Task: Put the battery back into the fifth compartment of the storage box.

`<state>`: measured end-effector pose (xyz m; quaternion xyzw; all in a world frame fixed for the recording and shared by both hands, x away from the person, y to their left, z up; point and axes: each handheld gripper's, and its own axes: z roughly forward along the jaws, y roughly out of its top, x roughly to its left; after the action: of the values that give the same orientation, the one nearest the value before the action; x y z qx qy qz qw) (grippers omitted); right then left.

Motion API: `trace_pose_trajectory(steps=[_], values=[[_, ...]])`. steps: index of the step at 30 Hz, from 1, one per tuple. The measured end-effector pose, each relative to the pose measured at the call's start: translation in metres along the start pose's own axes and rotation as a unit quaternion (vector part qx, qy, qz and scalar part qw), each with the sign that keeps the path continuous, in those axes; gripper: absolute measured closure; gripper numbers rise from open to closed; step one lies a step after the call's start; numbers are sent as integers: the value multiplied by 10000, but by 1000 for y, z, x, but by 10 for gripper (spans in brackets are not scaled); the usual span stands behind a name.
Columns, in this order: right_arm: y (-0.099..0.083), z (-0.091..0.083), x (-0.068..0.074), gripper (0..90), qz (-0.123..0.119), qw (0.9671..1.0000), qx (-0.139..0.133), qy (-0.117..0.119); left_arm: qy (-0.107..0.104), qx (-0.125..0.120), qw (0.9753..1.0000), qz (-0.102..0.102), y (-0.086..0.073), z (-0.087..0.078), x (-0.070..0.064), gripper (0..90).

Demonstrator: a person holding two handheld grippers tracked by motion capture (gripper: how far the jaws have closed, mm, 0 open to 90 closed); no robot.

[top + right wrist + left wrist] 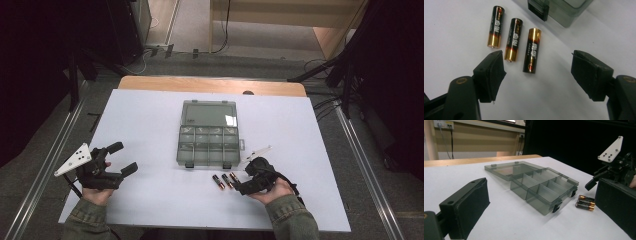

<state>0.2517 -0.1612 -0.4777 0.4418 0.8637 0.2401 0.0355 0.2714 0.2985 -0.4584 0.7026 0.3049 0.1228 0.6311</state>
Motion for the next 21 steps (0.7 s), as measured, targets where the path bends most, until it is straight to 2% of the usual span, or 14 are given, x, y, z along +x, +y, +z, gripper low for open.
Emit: trace_pose_trajectory(steps=[1,6,7,12,17,21], values=[[3,2,1,338,-26,10000,60,-62,-5,-1,10000,-8,0,0,0,0],[7,6,4,418,-72,9998,132,-140,-7,-8,10000,-24,0,0,0,0],[8,8,5,463,-112,9997,146,-151,-5,-2,10000,-19,0,0,0,0],[8,11,5,546,-80,9994,237,-230,-3,13,10000,-30,0,0,1,0],[9,13,6,644,-136,9993,278,-194,7,23,10000,-51,-1,0,1,0],[10,17,7,690,-93,9989,396,-251,-2,33,10000,-52,-1,0,1,0]])
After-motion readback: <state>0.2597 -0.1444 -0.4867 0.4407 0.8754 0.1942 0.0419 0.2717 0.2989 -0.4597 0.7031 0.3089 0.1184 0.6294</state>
